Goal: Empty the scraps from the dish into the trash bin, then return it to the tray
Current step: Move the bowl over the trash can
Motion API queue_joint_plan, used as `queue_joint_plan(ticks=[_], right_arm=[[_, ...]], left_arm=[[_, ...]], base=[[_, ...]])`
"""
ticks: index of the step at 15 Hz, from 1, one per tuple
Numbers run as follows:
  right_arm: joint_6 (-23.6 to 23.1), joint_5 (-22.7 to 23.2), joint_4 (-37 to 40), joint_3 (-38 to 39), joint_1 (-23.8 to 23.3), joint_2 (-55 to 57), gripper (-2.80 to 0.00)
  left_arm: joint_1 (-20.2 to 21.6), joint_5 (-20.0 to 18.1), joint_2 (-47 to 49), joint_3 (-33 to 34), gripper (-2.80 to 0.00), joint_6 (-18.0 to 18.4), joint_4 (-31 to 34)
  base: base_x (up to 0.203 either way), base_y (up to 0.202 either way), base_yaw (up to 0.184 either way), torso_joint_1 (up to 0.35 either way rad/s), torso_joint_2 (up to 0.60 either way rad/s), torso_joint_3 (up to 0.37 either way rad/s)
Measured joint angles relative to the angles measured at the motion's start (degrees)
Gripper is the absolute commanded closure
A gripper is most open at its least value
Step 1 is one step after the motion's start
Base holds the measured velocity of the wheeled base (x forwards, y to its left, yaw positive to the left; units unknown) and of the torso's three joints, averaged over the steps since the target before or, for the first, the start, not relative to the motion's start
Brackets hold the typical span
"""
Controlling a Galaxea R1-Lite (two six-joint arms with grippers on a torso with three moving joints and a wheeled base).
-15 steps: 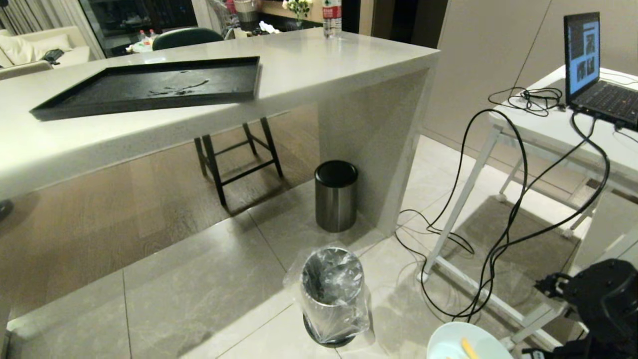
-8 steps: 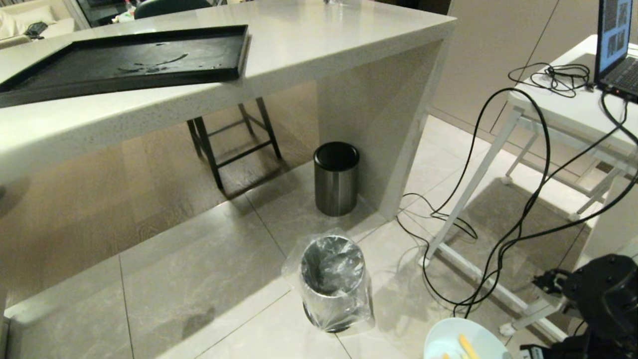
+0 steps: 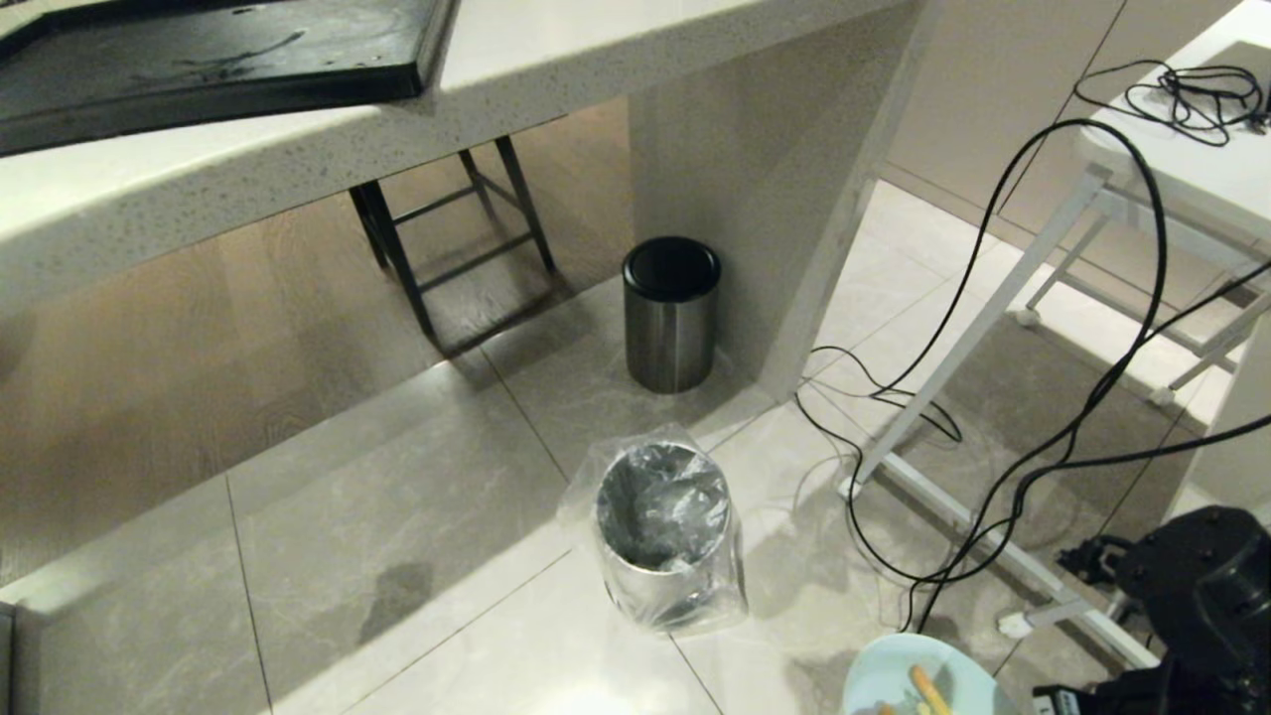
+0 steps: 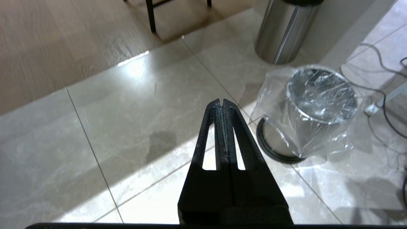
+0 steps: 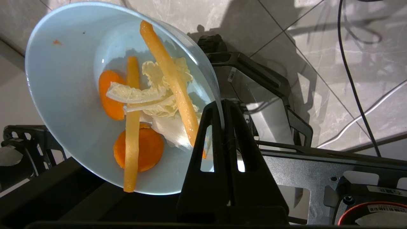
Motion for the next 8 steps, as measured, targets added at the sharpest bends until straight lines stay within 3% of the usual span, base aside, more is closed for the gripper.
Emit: queue_joint_plan(ticks=[8], right_arm=[[0.0, 0.0, -0.1, 0.2, 0.0, 0.1, 0.00]], left_arm=[[0.0, 0.0, 0.0, 0.0, 0.00, 0.0, 0.0]], base=[[0.000, 0.000, 0.000, 0.002, 0.00, -0.195]])
